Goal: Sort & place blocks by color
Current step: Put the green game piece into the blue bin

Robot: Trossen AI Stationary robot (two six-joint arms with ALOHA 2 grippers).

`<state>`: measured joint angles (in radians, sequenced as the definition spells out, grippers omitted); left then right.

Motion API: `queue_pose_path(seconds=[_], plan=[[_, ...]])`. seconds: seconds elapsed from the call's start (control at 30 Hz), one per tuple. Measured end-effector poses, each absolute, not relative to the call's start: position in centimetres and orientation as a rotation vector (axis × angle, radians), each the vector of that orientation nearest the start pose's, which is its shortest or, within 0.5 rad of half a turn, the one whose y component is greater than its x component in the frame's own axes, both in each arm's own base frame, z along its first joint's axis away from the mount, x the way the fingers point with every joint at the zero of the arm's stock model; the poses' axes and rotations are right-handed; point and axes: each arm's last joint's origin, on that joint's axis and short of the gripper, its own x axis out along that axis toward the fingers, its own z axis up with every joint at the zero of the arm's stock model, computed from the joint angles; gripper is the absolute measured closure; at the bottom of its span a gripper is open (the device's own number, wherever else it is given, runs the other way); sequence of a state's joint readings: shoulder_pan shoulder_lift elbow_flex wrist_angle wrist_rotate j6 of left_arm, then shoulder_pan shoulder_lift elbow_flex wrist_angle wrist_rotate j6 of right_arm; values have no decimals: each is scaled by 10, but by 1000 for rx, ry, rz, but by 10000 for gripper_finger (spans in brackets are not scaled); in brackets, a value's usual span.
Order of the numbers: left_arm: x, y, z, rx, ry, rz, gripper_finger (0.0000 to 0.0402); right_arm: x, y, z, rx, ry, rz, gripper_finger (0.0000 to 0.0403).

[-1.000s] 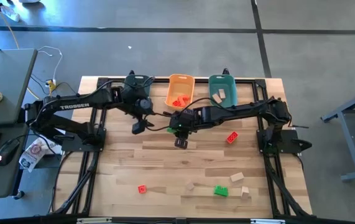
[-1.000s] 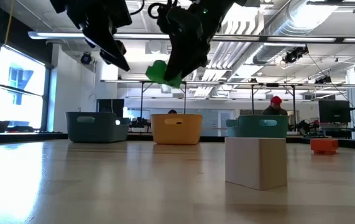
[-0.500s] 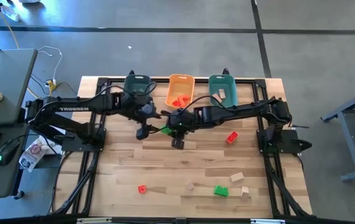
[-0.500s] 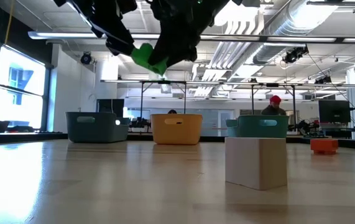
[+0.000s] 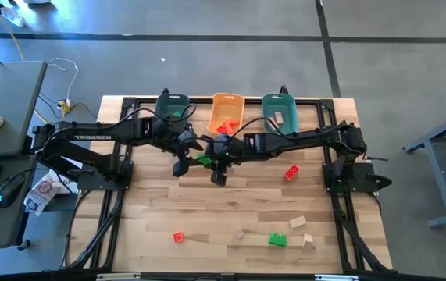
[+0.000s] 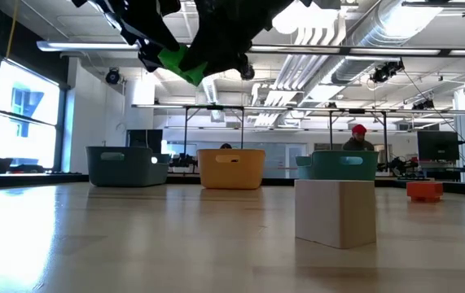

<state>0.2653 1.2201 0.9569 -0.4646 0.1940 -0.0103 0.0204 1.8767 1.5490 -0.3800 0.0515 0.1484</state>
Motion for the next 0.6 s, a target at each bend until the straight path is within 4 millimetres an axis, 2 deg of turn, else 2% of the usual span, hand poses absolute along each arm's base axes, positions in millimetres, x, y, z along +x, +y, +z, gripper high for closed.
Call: queue_pose_path(seconds=[0.3,0.6], plan=[[245,60,280,-187,726,66,147,425,7,272,121,683,-82,301],[245,60,280,-138,725,43,244,425,7,272,121,683,-83,301]])
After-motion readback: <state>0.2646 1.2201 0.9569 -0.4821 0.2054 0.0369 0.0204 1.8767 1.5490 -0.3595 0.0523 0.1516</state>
